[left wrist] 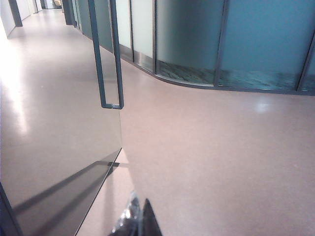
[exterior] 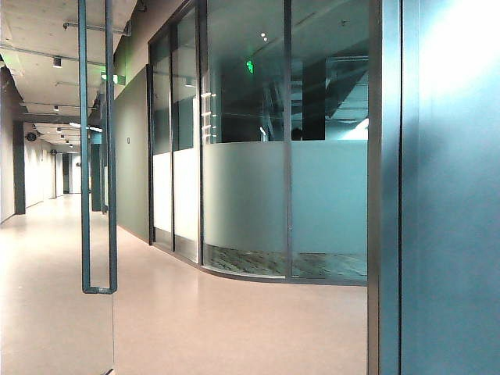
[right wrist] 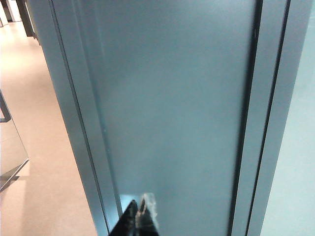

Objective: Raise the arm to find the leftmost switch on the wall and turn on the lights.

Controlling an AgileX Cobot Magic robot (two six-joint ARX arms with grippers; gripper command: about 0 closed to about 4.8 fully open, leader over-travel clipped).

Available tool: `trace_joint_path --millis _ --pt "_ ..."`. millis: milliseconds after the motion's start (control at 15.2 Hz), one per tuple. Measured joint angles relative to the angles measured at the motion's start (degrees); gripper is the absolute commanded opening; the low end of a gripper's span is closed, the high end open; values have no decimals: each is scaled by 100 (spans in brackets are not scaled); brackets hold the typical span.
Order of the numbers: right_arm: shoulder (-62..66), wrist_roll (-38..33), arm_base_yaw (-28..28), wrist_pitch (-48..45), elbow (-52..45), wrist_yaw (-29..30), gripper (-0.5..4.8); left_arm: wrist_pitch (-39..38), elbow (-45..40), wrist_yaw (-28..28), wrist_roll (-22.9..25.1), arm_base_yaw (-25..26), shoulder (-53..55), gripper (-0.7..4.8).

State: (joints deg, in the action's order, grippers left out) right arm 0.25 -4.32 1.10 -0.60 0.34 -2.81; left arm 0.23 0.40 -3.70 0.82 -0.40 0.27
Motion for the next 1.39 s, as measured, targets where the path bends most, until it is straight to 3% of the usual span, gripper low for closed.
trace_joint_path --millis 462,726,1056,1254,1386 --pt "0 0 0 0 0 0 0 24 0 0 0 0 0 -5" --pt "0 -2 2 -702 87 101 -1 1215 90 0 -142 0 0 -5" --pt "55 -24 0 -999 1556 -72 -1 1569 1580 46 -317 0 291 -5" --pt "1143 -24 -2 -1147 2844 -354 -1 2184 2966 4 -317 0 1397 -5" --pt "2186 -22 -2 -1399 3897 -350 -1 2406 4127 258 -319 0 2444 -5"
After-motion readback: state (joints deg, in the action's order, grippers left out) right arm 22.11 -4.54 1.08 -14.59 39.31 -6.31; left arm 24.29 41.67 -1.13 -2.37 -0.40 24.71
